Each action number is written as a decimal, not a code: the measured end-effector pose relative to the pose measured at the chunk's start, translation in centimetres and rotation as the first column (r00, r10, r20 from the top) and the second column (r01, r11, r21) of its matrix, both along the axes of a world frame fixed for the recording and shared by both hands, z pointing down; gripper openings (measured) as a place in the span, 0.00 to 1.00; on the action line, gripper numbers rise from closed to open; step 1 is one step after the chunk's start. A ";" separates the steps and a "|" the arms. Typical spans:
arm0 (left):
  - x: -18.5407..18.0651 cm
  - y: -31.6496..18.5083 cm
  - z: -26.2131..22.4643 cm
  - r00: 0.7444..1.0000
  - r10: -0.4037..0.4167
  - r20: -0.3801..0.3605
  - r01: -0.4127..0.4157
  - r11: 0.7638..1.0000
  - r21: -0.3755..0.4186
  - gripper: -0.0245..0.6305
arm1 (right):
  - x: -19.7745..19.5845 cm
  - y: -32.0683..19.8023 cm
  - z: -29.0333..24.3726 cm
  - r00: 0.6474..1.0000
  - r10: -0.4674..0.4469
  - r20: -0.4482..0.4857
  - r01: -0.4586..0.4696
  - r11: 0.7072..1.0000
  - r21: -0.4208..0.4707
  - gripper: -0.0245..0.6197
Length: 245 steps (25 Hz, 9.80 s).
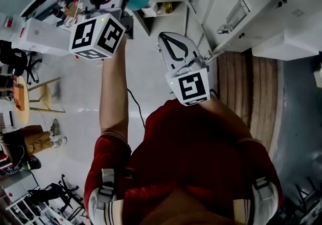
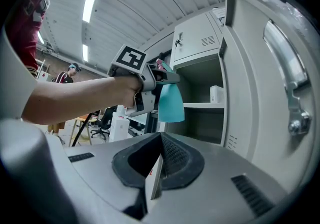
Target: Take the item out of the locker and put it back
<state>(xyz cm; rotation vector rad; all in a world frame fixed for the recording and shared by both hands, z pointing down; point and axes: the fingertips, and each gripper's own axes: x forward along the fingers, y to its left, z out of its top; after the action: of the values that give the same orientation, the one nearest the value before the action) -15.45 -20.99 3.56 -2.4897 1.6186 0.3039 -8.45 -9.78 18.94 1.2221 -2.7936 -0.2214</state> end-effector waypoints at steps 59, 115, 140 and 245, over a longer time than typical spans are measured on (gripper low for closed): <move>4.2 1.1 29.7 0.957 0.228 0.177 -0.192 0.961 -0.198 0.37 | 1.9 -2.8 14.6 0.969 0.238 -0.067 -0.245 0.961 -0.131 0.03; 7.7 -9.3 52.2 0.967 0.165 0.193 -0.128 0.974 -0.187 0.37 | 0.8 -7.7 32.1 0.991 0.086 -0.098 -0.098 0.986 -0.133 0.03; 9.1 -14.5 58.2 0.976 0.161 0.145 -0.140 0.980 -0.143 0.37 | 1.4 -9.6 38.6 0.995 0.092 -0.045 -0.097 0.988 -0.117 0.03; 13.5 -22.6 59.5 0.949 0.298 0.105 -0.293 0.954 -0.056 0.38 | 3.5 -10.8 49.4 0.975 0.104 0.197 -0.118 0.991 0.058 0.03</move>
<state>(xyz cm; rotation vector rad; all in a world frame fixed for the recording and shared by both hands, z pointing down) -1.97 -43.56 63.03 -2.7249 1.2193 0.1636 -4.93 -20.55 68.33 1.4872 -2.8887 -0.2021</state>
